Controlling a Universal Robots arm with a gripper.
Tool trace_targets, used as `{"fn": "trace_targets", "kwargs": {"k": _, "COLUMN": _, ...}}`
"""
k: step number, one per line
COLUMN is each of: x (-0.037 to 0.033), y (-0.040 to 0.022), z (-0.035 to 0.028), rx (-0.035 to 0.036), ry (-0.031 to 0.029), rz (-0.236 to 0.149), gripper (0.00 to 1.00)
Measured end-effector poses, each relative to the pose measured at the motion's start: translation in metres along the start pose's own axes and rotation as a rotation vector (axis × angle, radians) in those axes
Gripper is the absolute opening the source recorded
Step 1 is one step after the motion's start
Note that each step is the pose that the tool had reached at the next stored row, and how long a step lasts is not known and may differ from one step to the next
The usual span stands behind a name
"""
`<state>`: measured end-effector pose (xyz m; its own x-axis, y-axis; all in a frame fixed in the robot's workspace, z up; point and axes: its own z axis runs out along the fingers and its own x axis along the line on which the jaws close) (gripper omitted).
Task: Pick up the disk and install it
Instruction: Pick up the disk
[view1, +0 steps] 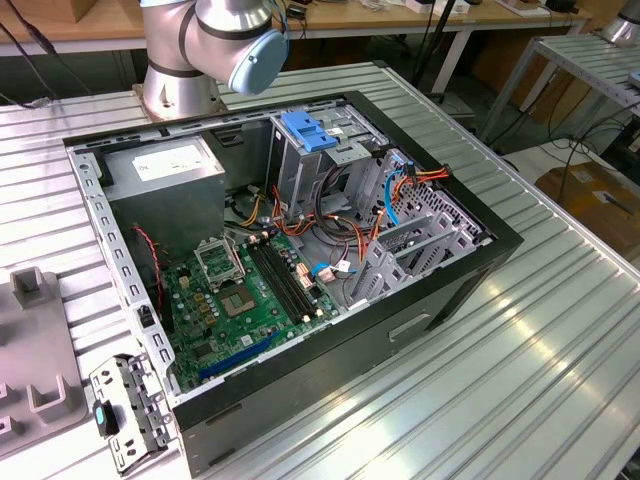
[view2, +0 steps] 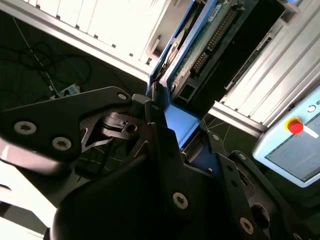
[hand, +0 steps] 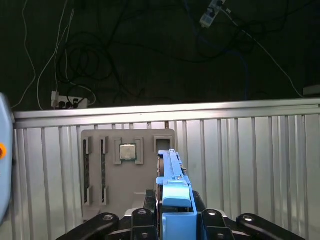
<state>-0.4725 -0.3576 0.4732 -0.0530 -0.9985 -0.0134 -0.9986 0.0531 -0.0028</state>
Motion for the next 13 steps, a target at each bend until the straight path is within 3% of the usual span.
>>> {"fn": "trace_targets", "kwargs": {"k": 3, "x": -0.0002, "y": -0.0001, "z": -0.012, "rx": -0.0002, "ry": -0.0003, "rz": 0.0, "gripper": 0.37}}
{"fn": "trace_targets", "kwargs": {"k": 7, "x": -0.0003, "y": -0.0001, "z": -0.0183, "rx": -0.0001, "ry": -0.0019, "rz": 0.0, "gripper": 0.37}}
{"fn": "trace_targets", "kwargs": {"k": 13, "x": -0.0003, "y": -0.0001, "z": -0.0274, "rx": -0.0006, "ry": -0.01, "rz": 0.0, "gripper": 0.37}}
